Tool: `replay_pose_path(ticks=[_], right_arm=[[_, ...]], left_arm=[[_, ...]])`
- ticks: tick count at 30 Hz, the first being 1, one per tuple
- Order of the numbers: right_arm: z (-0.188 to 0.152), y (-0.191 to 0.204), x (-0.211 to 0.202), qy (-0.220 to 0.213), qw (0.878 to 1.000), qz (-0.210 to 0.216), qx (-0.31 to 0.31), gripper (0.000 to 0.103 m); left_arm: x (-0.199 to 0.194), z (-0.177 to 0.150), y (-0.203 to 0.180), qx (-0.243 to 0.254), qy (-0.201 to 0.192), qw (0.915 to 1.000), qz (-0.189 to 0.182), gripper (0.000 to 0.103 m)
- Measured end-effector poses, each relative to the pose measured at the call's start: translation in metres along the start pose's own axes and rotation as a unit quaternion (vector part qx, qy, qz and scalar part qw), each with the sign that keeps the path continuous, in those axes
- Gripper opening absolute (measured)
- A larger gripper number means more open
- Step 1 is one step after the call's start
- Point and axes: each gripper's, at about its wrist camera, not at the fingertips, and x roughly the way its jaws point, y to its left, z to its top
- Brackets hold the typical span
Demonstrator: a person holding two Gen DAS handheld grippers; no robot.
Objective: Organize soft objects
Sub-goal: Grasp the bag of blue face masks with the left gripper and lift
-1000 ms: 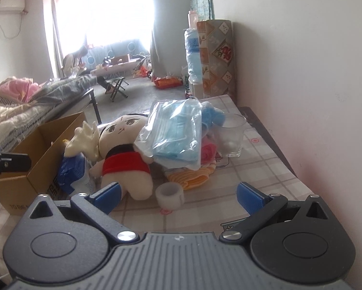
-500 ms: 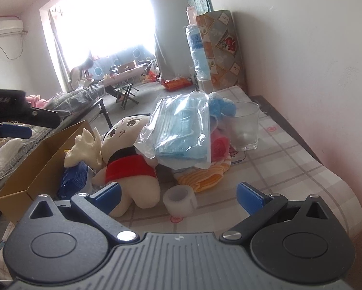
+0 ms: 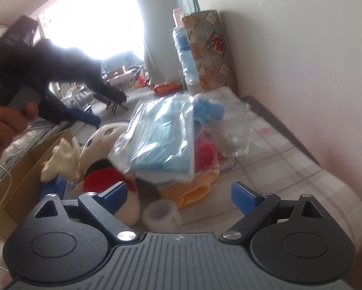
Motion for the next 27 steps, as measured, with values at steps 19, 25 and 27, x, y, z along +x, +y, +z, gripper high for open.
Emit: replay_pose_path(ticks=[19, 25, 27], right_arm=[[0.033, -0.017, 0.077, 0.008, 1.000, 0.022, 0.001, 0.057], [0.031, -0.020, 0.081, 0.007, 1.000, 0.026, 0.004, 0.054], [0.030, -0.021, 0.081, 0.007, 1.000, 0.028, 0.003, 0.053]], left_arm=[[0.070, 0.043, 0.010, -0.045, 0.046, 0.9979, -0.010, 0.062], [0.052, 0.030, 0.008, -0.041, 0.034, 0.9975, -0.045, 0.043], [0.047, 0.023, 0.003, -0.031, 0.032, 0.9976, -0.054, 0.040]])
